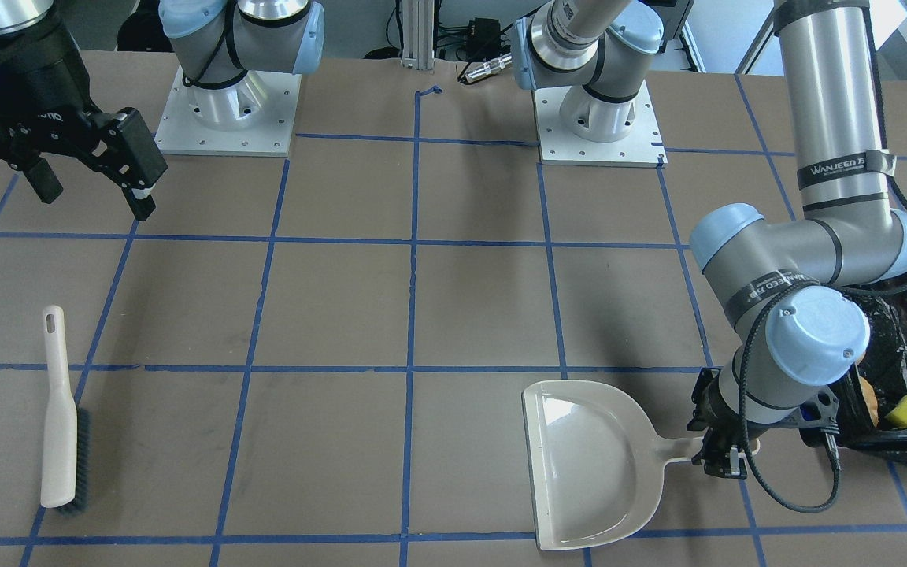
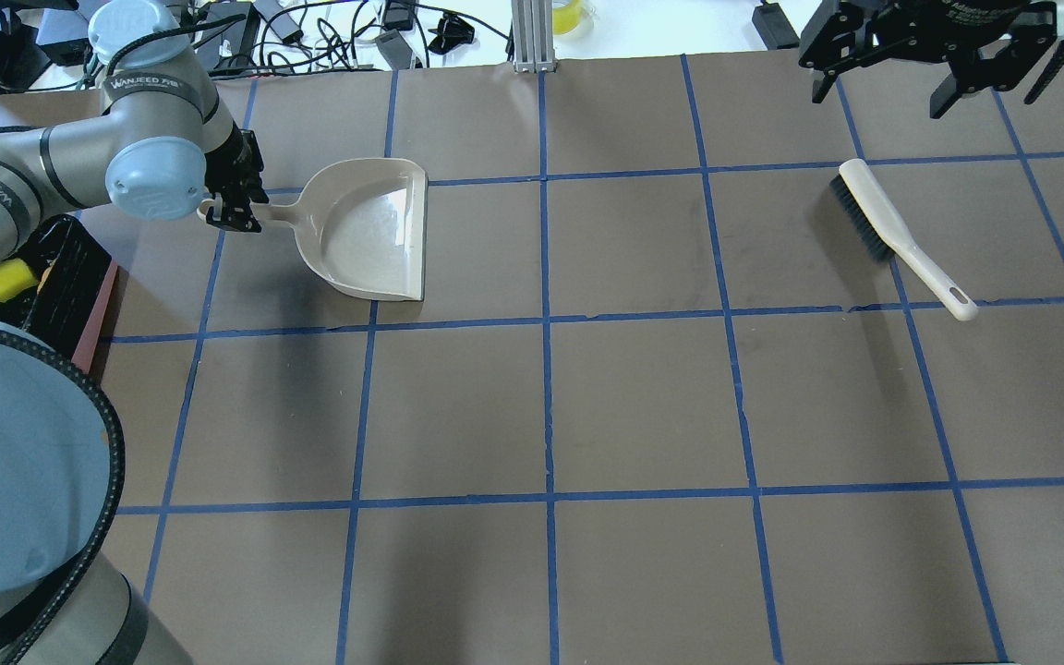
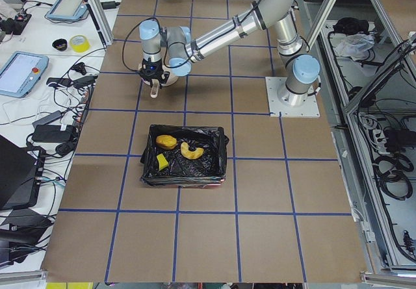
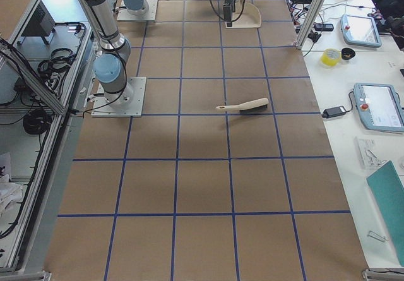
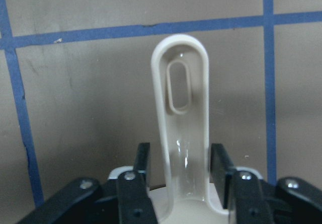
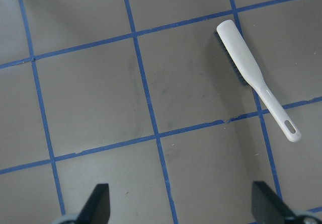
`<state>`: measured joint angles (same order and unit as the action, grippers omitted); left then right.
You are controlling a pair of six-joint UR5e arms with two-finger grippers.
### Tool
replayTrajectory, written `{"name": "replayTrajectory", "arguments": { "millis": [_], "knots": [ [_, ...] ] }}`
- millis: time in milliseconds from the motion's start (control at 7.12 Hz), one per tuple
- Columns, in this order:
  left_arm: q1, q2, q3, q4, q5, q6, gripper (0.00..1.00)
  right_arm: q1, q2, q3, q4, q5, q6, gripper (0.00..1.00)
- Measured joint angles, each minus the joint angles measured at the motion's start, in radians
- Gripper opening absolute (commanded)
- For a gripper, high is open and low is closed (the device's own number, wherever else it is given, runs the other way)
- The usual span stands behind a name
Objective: Sweep and dump trash into bin
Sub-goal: 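Lower the dustpan onto the table and open the left gripper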
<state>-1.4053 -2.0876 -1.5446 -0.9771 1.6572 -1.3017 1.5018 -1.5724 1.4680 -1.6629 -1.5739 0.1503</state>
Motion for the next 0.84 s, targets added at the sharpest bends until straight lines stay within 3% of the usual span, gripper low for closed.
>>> {"name": "replayTrajectory", "arguments": {
  "millis": [281,843],
  "knots": [
    [-0.026,0.058,0.017,-0.021,-0.004,0.075,0.52,0.000,0.000,0.000,0.000,0.000,0.000,1.00],
    [-0.086,0.215,0.091,-0.105,0.003,0.654,0.55,0.000,0.001,0.000,-0.005,0.000,0.000,1.00]
  ]
}}
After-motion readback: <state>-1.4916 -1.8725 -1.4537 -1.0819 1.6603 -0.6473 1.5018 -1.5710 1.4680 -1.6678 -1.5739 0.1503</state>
